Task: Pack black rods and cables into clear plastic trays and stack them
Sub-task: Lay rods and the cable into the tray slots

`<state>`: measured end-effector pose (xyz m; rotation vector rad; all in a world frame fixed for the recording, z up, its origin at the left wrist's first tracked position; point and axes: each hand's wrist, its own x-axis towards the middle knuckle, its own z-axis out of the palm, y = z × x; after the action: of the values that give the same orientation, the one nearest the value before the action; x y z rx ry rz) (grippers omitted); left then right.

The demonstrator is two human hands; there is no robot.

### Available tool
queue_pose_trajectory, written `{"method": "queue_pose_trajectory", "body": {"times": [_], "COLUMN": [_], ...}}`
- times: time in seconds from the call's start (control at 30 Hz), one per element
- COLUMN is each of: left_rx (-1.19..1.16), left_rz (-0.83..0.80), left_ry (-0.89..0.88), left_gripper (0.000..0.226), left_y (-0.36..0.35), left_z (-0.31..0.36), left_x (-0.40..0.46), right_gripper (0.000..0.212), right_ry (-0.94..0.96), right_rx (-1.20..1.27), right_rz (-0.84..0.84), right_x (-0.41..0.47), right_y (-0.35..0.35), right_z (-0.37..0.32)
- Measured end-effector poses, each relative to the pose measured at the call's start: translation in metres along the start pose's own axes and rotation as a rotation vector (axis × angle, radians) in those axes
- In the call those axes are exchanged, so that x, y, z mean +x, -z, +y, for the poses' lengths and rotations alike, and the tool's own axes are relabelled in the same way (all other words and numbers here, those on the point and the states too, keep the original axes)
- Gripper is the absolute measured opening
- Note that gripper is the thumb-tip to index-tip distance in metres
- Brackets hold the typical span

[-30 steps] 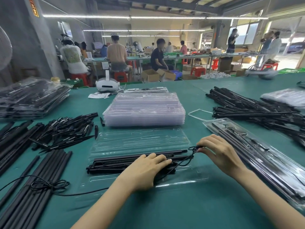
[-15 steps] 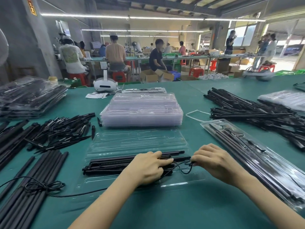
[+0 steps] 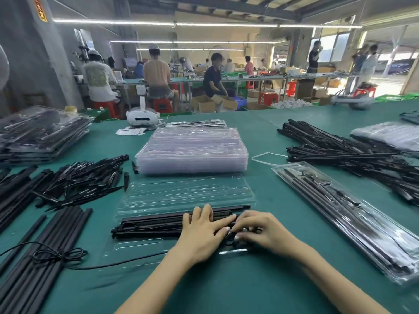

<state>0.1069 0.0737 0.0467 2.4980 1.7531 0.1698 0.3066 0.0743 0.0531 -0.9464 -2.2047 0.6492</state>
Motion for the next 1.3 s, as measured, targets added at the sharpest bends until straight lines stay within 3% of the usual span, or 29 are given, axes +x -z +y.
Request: {"method": "queue_pose_trajectory", "body": {"times": [0.1, 0.2, 0.27, 0.5, 0.67, 0.93, 1.13, 1.3], "left_rx": [0.045, 0.018, 0.006, 0.004, -0.048, -0.119, -0.06, -0.043], "left_rz": [0.056, -0.043, -0.069, -0.128, -0.149, -0.185, -0.173, -0.177], "left_ry": [-0.049, -0.098, -0.108, -0.117, -0.086, -0.082, -0.057, -0.017], "left_gripper": [0.041, 0.045, 0.049, 0.059, 0.046, 0.054, 0.053, 0.054], "left_y": [-0.006, -0.004, -0.003, 0.001, 0.0, -0.001, 0.0, 0.001], "left_z": [-0.003, -0.006, -0.006, -0.007, -0.005, -0.007, -0.002, 0.006], "left_x": [-0.002, 0.001, 0.001, 0.0, 0.002, 0.003, 0.002, 0.001], "right_gripper": [0.013, 0.02, 0.016, 0.01, 0.01, 0.011, 0.015, 0.009], "right_ry": [-0.097, -0.172, -0.139, -0.065, 0.063, -0.027, -0.098, -0.102], "right_rx": [-0.011, -0.059, -0.167, -0.152, -0.378, -0.392, -0.393, -0.209], "right_rz": [0.048, 0.05, 0.089, 0.169, 0.151, 0.012, 0.096, -0.005], "right_x": [0.004, 0.008, 0.006, -0.012, -0.015, -0.013, -0.009, -0.012], "right_y": [-0.002, -0.005, -0.006, -0.014, -0.01, -0.002, -0.01, 0.002], "right_z": [-0.001, -0.002, -0.001, 0.001, -0.006, -0.012, -0.016, -0.012]}}
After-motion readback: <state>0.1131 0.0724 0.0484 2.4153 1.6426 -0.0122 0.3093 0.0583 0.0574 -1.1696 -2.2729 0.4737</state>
